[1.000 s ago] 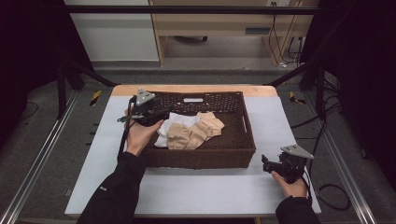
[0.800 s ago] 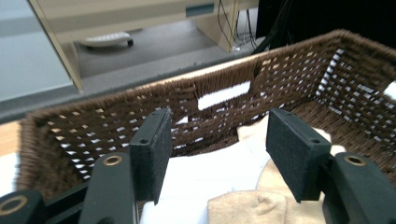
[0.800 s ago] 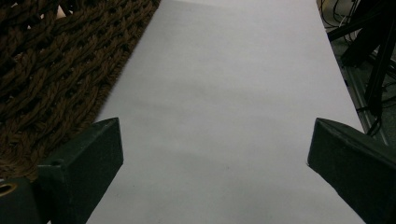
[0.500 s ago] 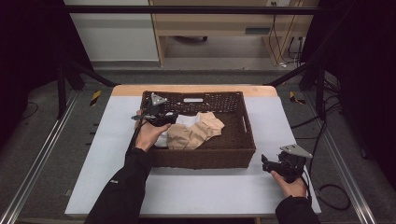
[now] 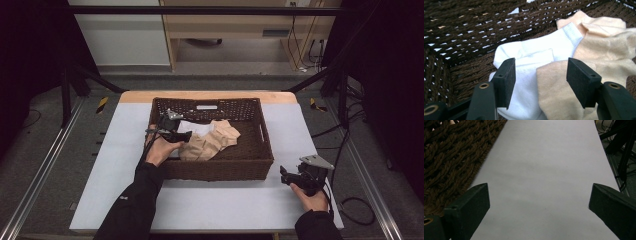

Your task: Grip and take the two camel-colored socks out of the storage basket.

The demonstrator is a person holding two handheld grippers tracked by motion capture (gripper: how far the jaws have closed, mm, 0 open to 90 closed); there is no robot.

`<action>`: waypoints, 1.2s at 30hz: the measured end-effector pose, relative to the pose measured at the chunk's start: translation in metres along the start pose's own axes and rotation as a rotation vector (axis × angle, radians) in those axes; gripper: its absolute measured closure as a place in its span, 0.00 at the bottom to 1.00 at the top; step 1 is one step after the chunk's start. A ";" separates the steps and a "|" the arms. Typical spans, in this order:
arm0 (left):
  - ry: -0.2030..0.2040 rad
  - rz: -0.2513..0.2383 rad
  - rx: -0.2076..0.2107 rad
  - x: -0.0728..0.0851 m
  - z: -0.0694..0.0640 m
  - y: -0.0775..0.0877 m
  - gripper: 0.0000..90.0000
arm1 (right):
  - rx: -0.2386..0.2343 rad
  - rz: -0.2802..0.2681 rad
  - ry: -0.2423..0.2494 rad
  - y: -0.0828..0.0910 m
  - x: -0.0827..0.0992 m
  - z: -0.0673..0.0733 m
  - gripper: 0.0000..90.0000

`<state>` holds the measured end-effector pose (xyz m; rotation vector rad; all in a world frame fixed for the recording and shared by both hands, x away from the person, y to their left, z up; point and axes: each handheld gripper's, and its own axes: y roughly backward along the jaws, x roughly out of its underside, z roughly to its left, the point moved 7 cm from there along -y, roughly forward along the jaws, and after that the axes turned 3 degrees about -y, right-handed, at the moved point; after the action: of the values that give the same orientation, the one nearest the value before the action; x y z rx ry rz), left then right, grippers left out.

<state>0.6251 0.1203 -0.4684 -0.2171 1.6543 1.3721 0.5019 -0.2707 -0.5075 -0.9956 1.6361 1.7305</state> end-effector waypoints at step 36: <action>-0.005 0.135 0.084 0.013 -0.009 -0.006 0.96 | 0.001 0.010 -0.003 -0.001 0.001 0.001 0.05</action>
<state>0.6168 0.1156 -0.4827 -0.0539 1.7450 1.3980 0.5017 -0.2695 -0.5085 -0.9861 1.6423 1.7367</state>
